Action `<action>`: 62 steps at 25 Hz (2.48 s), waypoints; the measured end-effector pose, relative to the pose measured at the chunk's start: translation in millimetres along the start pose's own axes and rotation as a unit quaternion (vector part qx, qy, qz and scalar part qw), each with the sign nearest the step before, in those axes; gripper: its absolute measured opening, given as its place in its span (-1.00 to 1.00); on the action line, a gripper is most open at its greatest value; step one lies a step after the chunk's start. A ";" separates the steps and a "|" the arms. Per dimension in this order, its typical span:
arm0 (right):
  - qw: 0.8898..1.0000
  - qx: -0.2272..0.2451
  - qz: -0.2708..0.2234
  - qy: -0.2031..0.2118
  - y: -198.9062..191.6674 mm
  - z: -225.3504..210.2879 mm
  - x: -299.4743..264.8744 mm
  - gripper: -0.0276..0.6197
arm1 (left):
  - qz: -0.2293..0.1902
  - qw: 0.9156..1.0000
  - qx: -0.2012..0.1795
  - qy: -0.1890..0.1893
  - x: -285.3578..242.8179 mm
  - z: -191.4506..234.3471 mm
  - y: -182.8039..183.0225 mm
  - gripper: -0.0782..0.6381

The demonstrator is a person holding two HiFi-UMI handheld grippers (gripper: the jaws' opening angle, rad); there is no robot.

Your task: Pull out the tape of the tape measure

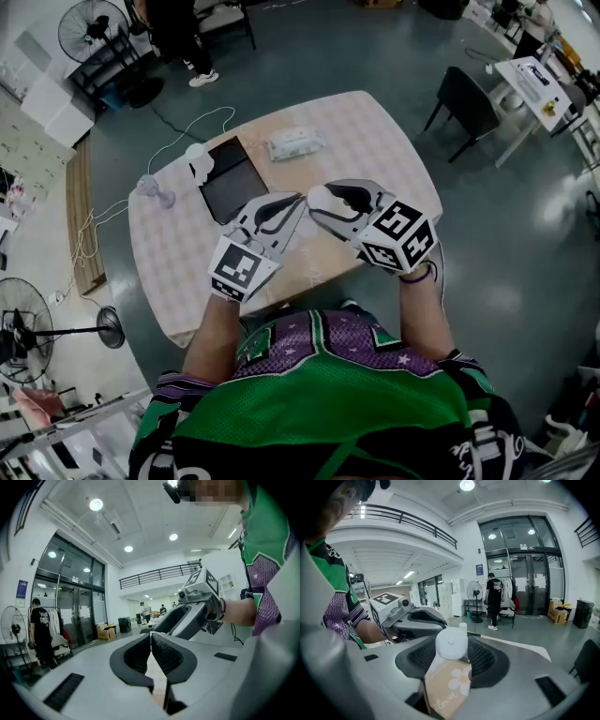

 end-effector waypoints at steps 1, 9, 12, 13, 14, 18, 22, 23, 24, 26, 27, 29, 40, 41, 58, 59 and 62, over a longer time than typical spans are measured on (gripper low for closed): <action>1.000 0.000 -0.002 -0.003 -0.2 0.2 0.3 -0.24 | 0.001 1.000 -0.001 0.000 0.5 -0.8 -0.1 -0.70; 0.999 -0.006 -0.026 -0.037 3.8 -11.1 8.0 -0.24 | -0.004 1.000 -0.006 0.017 6.3 8.4 3.3 -0.70; 0.998 -0.013 -0.033 -0.052 2.8 -18.8 14.6 -0.24 | -0.003 1.000 0.005 0.030 11.3 13.8 1.6 -0.70; 0.998 -0.016 -0.034 -0.057 2.9 -20.8 17.9 -0.24 | -0.004 0.999 0.008 0.034 13.6 15.3 1.9 -0.70; 0.997 -0.018 -0.037 -0.061 3.5 -22.5 21.3 -0.24 | -0.004 0.999 0.011 0.038 15.9 16.8 2.8 -0.70; 0.996 -0.022 -0.044 -0.074 5.8 -26.3 28.3 -0.24 | -0.005 0.999 0.017 0.040 19.5 17.0 4.7 -0.70; 0.994 -0.020 -0.043 -0.096 3.7 -29.1 27.5 -0.24 | -0.001 0.999 0.010 0.040 21.5 13.7 4.4 -0.70; 0.993 -0.023 -0.045 -0.104 3.2 -30.9 28.6 -0.24 | 0.000 0.999 0.012 0.043 23.0 13.7 4.6 -0.70; 0.992 -0.028 -0.048 -0.114 2.9 -33.8 30.2 -0.24 | 0.002 0.999 0.017 0.047 24.9 14.4 4.9 -0.71; 0.989 -0.037 -0.054 -0.135 3.3 -40.8 33.8 -0.24 | 0.011 0.998 0.034 0.053 28.9 17.4 6.0 -0.70; 0.987 -0.042 -0.057 -0.142 3.7 -43.4 35.2 -0.24 | 0.012 0.998 0.041 0.055 30.4 18.6 5.9 -0.70; 0.985 -0.051 -0.066 -0.154 4.2 -47.7 37.9 -0.24 | 0.008 0.997 0.045 0.059 33.1 20.1 4.4 -0.70; 0.975 -0.070 -0.101 -0.187 13.3 -57.7 41.9 -0.24 | 0.001 0.993 0.050 0.111 50.3 37.5 1.6 -0.70; 0.973 -0.071 -0.104 -0.194 13.5 -59.9 43.5 -0.24 | 0.000 0.991 0.055 0.121 53.5 41.3 0.4 -0.70; 0.961 -0.090 -0.116 -0.234 11.2 -88.9 70.4 -0.24 | 0.019 0.972 0.079 0.221 88.2 81.2 -9.1 -0.71; 0.961 -0.089 -0.117 -0.235 11.5 -89.8 71.5 -0.24 | 0.020 0.971 0.080 0.226 90.6 83.1 -10.0 -0.70; 0.960 -0.088 -0.119 -0.237 12.0 -91.9 73.6 -0.24 | 0.022 0.967 0.084 0.239 96.5 88.3 -13.2 -0.71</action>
Point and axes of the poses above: the fingertips, and each gripper's own axes: x backward along the fingers, z to its left, y out of its top, the point moved 1 cm from there along x, backward along the fingers, and after that the axes turned 12 degrees about -x, right-handed, at the moved point
